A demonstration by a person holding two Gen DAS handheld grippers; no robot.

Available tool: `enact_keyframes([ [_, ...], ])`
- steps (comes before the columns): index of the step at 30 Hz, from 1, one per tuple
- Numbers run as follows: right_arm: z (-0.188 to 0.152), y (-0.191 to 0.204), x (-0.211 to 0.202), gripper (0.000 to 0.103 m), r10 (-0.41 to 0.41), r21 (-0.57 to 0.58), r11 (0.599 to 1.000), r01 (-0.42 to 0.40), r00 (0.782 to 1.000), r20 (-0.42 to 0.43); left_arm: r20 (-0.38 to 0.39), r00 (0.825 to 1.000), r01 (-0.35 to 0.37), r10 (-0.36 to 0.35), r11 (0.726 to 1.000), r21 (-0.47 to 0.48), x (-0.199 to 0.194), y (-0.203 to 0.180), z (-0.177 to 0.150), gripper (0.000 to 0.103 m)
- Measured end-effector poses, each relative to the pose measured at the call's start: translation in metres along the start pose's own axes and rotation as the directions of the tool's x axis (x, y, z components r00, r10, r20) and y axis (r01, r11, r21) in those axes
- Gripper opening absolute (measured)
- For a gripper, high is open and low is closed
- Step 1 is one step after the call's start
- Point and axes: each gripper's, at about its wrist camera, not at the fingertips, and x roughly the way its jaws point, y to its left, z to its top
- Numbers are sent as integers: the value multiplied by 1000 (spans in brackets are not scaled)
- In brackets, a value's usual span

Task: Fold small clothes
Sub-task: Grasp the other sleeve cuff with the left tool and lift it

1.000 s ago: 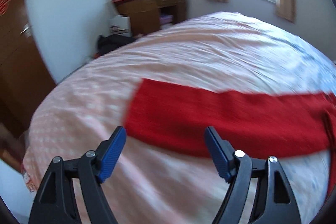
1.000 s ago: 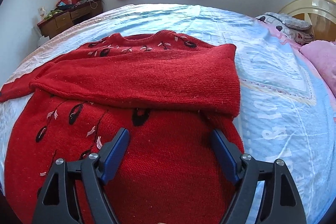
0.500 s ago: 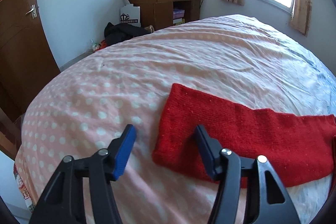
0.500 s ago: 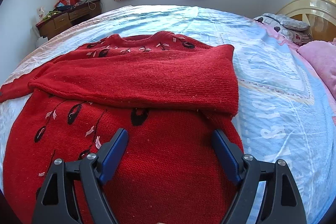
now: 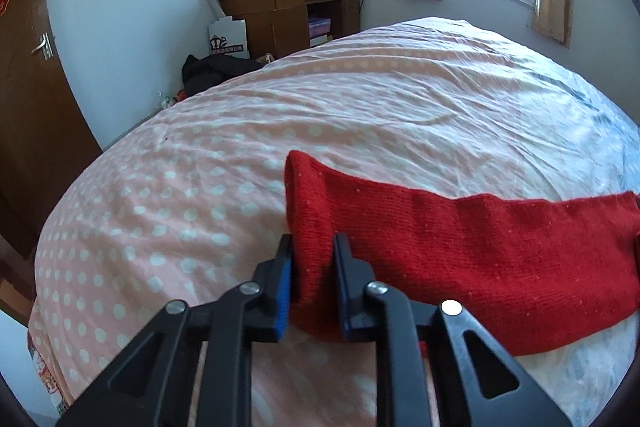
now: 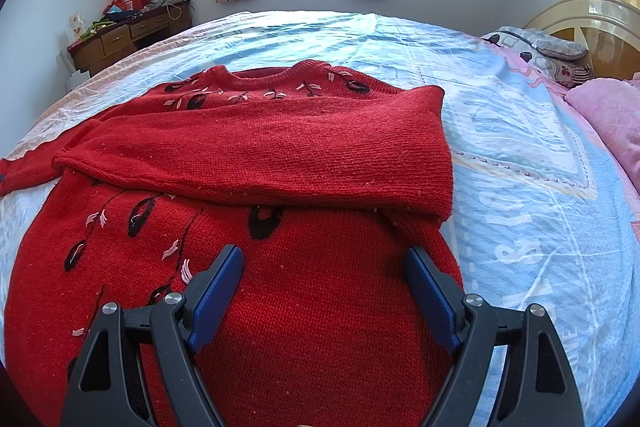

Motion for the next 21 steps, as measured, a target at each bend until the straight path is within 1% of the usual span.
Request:
enact_keyframes([
  [6,0,0,0,83,0,0,1000,0,1000,0,-4,1000,-1,1,1000,2,2,1,-1,20],
  [7,0,0,0,83,0,0,1000,0,1000,0,-3,1000,5,-5,1000,4,1,1,-1,15],
  [8,0,0,0,83,0,0,1000,0,1000,0,-3,1000,17,-17,1000,8,1,0,-1,13],
  [10,0,0,0,83,0,0,1000,0,1000,0,3,1000,10,-10,1000,21,-2,-2,-1,11],
  [12,0,0,0,84,0,0,1000,0,1000,0,10,1000,4,-4,999,34,-5,-4,-1,10],
  [18,0,0,0,84,0,0,1000,0,1000,1,6,1000,21,-21,1000,14,-9,1,-1,9],
  [21,0,0,0,84,0,0,1000,0,1000,1,18,1000,25,-25,999,23,-16,0,2,9],
])
